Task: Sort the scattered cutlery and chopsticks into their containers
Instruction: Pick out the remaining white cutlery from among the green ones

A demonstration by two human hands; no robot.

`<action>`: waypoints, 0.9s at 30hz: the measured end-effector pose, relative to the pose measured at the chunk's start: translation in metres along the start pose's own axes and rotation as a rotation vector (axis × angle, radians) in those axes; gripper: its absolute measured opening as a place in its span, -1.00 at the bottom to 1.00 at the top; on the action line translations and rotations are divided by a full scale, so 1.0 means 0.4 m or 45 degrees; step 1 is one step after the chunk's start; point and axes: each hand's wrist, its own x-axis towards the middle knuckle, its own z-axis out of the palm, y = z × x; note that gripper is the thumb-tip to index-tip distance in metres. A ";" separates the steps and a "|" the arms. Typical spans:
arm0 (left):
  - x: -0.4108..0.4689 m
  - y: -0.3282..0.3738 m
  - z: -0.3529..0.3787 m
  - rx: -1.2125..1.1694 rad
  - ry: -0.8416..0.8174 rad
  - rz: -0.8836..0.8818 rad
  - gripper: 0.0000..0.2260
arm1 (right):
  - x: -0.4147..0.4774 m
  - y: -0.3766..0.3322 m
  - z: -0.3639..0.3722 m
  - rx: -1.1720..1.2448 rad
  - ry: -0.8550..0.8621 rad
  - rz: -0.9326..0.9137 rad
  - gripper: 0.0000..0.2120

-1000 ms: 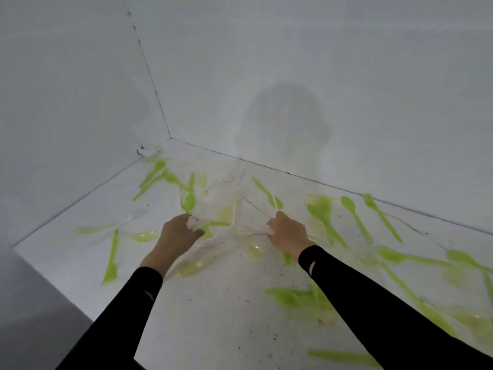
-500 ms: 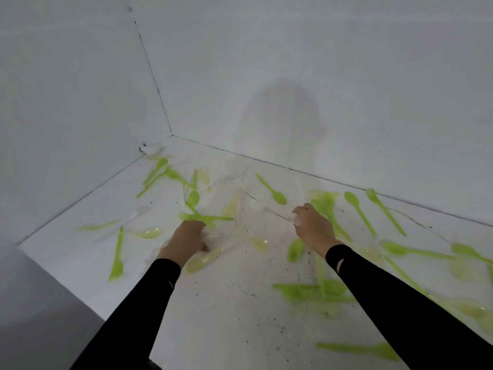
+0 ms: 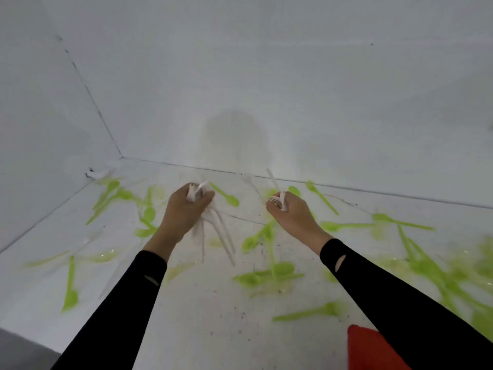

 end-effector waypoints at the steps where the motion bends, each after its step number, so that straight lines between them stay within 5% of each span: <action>1: -0.015 0.039 0.037 -0.194 -0.016 -0.021 -0.83 | -0.024 -0.002 -0.032 0.041 0.011 0.013 -0.90; 8: -0.151 0.214 0.326 -0.754 -0.212 -0.139 -0.94 | -0.191 0.052 -0.298 0.155 0.128 0.025 -0.87; 13: -0.313 0.352 0.567 -1.106 -0.325 -0.478 -0.87 | -0.345 0.142 -0.524 0.087 0.427 0.056 -0.81; 16: -0.404 0.410 0.707 -1.067 -0.425 -0.515 -0.74 | -0.435 0.206 -0.641 -0.007 0.538 0.045 -0.81; 23: -0.599 0.520 0.959 -1.092 -0.553 -0.648 -0.83 | -0.618 0.339 -0.852 -0.473 0.551 -0.125 -0.77; 27: -0.638 0.557 1.035 -1.089 -0.483 -0.741 -0.86 | -0.662 0.379 -0.920 -0.376 0.401 -0.047 -0.76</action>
